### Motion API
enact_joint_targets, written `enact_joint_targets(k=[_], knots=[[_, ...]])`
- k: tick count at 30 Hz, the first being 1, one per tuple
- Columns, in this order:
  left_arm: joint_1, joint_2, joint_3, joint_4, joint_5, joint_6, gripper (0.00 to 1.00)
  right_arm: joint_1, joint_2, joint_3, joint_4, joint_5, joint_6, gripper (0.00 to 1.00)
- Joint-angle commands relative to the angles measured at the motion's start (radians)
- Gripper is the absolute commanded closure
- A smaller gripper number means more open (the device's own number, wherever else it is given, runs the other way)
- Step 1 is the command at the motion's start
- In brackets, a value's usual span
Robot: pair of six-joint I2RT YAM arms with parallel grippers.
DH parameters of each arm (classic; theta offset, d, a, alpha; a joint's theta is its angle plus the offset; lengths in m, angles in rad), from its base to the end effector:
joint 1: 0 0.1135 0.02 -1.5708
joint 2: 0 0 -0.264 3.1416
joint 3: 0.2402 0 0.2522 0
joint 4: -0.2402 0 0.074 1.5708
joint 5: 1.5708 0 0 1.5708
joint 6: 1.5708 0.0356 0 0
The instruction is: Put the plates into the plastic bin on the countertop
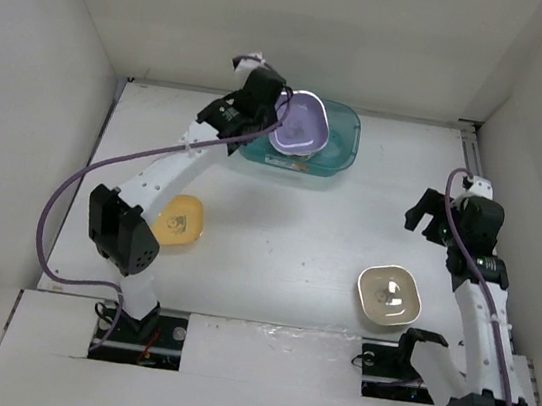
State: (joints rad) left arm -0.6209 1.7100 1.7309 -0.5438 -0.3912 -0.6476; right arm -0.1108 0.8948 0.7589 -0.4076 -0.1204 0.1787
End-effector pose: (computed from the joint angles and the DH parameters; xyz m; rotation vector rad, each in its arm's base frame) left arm 0.3275 -0.2175 0.3867 -0.2631 2.0552 -0.3763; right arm 0.1985 -0.0178 0.2892 0.2337 2.1015 0.1678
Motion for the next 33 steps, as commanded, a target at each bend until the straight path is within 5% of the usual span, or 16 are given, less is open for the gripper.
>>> enact_joint_targets(k=[1,9,14,26,31,33], knots=[[0.061,0.118,0.148,-0.041,0.055,0.100,1.00,-0.006,-0.091,-0.012,-0.078,-0.004,-0.033,0.01],[0.190,0.448,0.417,0.045,0.295,0.258,1.00,0.034,-0.264,0.000,-0.249,-0.220,-0.134,0.01],[0.231,0.494,0.432,0.172,0.429,0.344,1.00,0.112,-0.309,0.000,-0.293,-0.243,-0.113,0.01],[0.231,0.620,0.547,0.183,0.486,0.448,1.00,0.194,-0.327,0.010,-0.326,-0.243,-0.113,0.01],[0.231,0.675,0.600,0.193,0.476,0.471,0.83,0.204,-0.353,0.028,-0.367,-0.243,-0.113,0.01],[0.240,0.686,0.610,0.193,0.448,0.456,0.49,0.204,-0.366,0.037,-0.367,-0.252,-0.104,0.01]])
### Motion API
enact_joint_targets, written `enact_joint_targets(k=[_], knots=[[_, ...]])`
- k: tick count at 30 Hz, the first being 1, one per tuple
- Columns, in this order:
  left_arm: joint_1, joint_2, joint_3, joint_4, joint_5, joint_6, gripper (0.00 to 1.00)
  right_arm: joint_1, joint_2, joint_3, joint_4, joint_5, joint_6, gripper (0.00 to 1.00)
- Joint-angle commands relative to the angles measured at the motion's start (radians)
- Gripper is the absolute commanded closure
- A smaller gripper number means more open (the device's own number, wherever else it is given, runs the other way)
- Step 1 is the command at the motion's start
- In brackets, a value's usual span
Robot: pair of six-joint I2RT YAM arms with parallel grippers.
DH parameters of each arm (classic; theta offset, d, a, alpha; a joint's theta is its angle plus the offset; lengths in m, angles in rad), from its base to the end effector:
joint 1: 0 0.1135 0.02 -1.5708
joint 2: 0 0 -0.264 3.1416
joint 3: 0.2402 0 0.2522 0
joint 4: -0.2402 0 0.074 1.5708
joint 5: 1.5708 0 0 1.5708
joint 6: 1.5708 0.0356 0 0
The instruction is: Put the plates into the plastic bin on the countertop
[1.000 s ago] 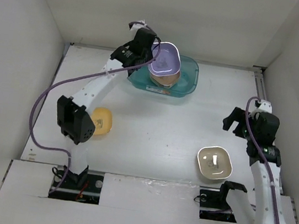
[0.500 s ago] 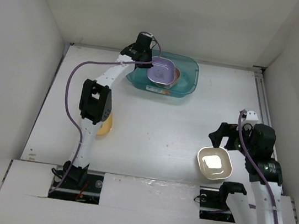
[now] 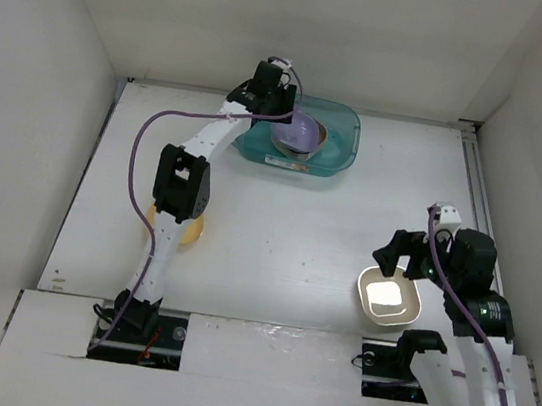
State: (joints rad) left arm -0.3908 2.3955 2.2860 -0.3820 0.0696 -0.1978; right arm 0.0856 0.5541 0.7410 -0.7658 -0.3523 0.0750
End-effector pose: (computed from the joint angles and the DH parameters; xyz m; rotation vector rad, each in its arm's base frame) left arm 0.5173 -0.2158 0.2739 0.2447 2.0752 -0.4326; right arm 0.1135 0.0221 0.2981 -0.2171 2.1354 0.4718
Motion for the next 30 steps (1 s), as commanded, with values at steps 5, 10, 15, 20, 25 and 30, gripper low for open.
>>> enact_joint_targets(k=[5,10,15,20,25,30], knots=[[0.010,-0.199,-0.084,0.170,-0.053,-0.018,0.00,0.008,-0.058,0.089,-0.039,-0.007,0.000,0.01],[-0.052,-0.458,-0.388,0.304,-0.091,-0.029,0.00,0.008,-0.083,0.175,-0.092,0.113,0.000,0.01],[-0.201,-0.694,-0.660,0.215,-0.228,-0.138,0.00,0.008,-0.094,0.225,-0.102,0.177,0.028,0.01],[-0.311,-0.895,-1.068,0.337,-0.042,-0.308,0.00,0.008,-0.074,0.310,-0.092,0.199,0.028,0.01],[-0.667,-0.857,-1.172,0.319,-0.203,-0.470,0.00,0.008,-0.074,0.320,-0.092,0.208,0.028,0.01],[-0.802,-0.750,-1.182,0.389,-0.214,-0.590,0.00,0.008,-0.106,0.340,-0.092,0.240,0.028,0.01]])
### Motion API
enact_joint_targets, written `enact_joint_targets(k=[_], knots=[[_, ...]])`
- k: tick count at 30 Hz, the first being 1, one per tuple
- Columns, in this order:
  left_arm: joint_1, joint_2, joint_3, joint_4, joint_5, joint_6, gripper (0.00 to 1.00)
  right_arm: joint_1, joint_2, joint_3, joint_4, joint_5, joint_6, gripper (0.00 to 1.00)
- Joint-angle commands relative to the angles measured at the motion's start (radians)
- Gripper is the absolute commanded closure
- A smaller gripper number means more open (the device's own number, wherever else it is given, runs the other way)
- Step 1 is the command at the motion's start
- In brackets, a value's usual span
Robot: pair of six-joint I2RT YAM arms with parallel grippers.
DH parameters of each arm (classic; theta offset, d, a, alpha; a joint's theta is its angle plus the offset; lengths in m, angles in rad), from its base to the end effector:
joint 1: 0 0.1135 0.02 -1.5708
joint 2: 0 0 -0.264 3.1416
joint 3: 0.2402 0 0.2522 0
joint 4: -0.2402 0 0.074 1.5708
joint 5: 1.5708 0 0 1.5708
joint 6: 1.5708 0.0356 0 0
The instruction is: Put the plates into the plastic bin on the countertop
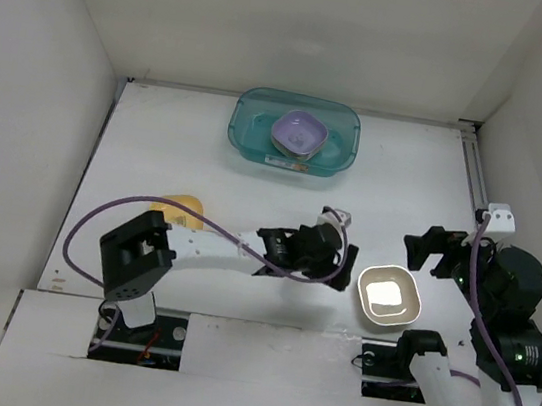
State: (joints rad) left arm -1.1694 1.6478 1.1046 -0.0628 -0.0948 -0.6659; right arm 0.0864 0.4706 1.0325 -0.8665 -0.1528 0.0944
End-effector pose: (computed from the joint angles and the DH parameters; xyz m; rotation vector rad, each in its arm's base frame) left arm 0.1480 -0.3402 0.2391 0.5247 2.2725 -0.9025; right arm 0.0635 0.0109 0.3817 -0.0979 1.8778 0.2675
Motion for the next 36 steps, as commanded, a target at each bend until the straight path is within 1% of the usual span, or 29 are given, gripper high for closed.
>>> enact_joint_targets(k=[1,3,6,12,14,17,19,20,22,24,26,28,31,32,33,34,36], knots=[[-0.038,0.012,0.000,0.080,-0.049,-0.141,0.00,0.007,-0.035,0.064,0.000,0.051,0.008,0.01],[-0.078,0.062,0.038,0.092,-0.072,-0.172,0.00,0.007,-0.047,0.092,-0.012,0.085,0.008,0.01],[-0.101,0.151,0.125,0.057,-0.105,-0.181,0.00,0.007,-0.070,0.118,-0.049,0.125,0.008,0.01],[-0.111,0.320,0.238,0.044,-0.114,-0.218,0.00,0.018,-0.099,0.176,-0.106,0.205,0.008,0.01],[-0.111,0.354,0.282,0.031,-0.131,-0.218,0.02,0.029,-0.099,0.176,-0.106,0.219,0.008,0.01],[-0.111,0.424,0.375,-0.041,-0.189,-0.241,0.21,0.052,-0.109,0.176,-0.115,0.229,0.008,0.01],[-0.111,0.469,0.440,-0.152,-0.223,-0.253,0.37,0.061,-0.109,0.176,-0.115,0.239,0.008,0.01],[-0.111,0.515,0.493,-0.182,-0.233,-0.253,0.54,0.071,-0.109,0.176,-0.115,0.239,0.008,0.01],[-0.111,0.553,0.535,-0.241,-0.233,-0.253,0.70,0.072,-0.109,0.187,-0.115,0.249,0.008,0.01],[-0.111,0.580,0.555,-0.259,-0.233,-0.277,1.00,0.081,-0.109,0.196,-0.115,0.249,0.008,0.01],[-0.111,0.577,0.564,-0.295,-0.243,-0.293,1.00,0.081,-0.109,0.196,-0.115,0.259,0.008,0.01],[-0.111,0.543,0.526,-0.324,-0.281,-0.313,1.00,0.081,-0.109,0.196,-0.106,0.259,0.008,0.01],[-0.111,0.439,0.482,-0.347,-0.382,-0.322,1.00,0.081,-0.109,0.184,-0.088,0.248,0.008,0.01],[-0.111,0.411,0.482,-0.380,-0.405,-0.322,1.00,0.081,-0.109,0.184,-0.088,0.248,0.008,0.01],[-0.093,0.364,0.482,-0.393,-0.422,-0.302,1.00,0.081,-0.109,0.170,-0.079,0.234,0.021,0.01],[-0.052,0.340,0.482,-0.408,-0.446,-0.302,1.00,0.081,-0.109,0.161,-0.065,0.234,0.021,0.01],[0.003,0.290,0.472,-0.422,-0.447,-0.285,1.00,0.081,-0.118,0.149,-0.051,0.219,0.031,0.01]])
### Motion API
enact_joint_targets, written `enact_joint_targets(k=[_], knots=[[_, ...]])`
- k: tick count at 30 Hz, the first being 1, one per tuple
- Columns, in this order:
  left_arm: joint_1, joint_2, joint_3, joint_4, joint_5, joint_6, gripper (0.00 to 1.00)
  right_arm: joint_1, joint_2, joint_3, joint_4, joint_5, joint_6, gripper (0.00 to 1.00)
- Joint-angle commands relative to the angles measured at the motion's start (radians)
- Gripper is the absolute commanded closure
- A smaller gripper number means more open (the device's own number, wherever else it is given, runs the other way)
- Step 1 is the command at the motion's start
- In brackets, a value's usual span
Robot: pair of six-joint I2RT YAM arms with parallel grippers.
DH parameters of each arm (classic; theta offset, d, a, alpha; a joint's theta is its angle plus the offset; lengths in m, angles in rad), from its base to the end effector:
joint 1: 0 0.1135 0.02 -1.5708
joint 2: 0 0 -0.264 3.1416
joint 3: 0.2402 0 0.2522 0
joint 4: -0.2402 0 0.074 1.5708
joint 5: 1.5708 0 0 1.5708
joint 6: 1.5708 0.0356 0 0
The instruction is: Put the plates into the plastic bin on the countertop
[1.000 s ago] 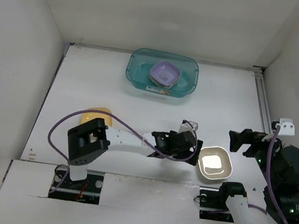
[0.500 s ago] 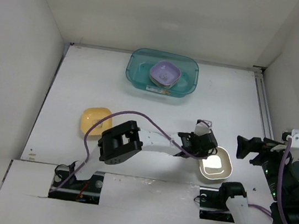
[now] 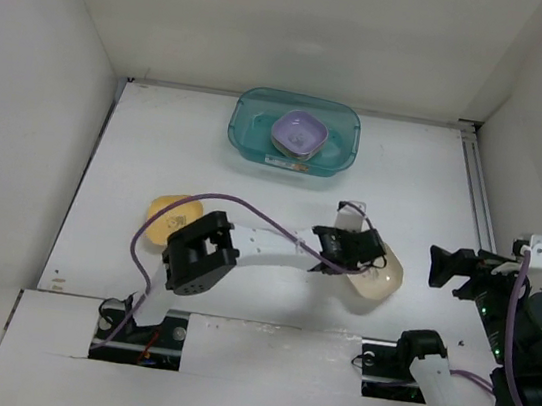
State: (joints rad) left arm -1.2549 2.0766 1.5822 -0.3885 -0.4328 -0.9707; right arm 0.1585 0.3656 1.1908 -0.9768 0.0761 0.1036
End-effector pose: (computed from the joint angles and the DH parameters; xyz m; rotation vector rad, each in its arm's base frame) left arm 0.1569 -0.4321 0.1989 0.1534 2.4111 -0.5397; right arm 0.0042 -0.0021 0.4120 0.0090 1.7236 0.1283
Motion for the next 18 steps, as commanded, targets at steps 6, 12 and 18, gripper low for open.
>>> enact_joint_targets(k=[6,12,18], knots=[[0.363,-0.306,0.028,-0.035,-0.051,0.182,1.00,0.009,-0.013,-0.071,0.102,-0.047,0.022,0.01],[0.662,-0.199,0.244,-0.009,0.070,0.329,1.00,0.009,-0.004,-0.239,0.234,-0.156,0.053,0.01],[0.807,0.093,0.560,0.016,0.195,0.481,1.00,0.009,0.006,-0.422,0.413,-0.316,0.055,0.01]])
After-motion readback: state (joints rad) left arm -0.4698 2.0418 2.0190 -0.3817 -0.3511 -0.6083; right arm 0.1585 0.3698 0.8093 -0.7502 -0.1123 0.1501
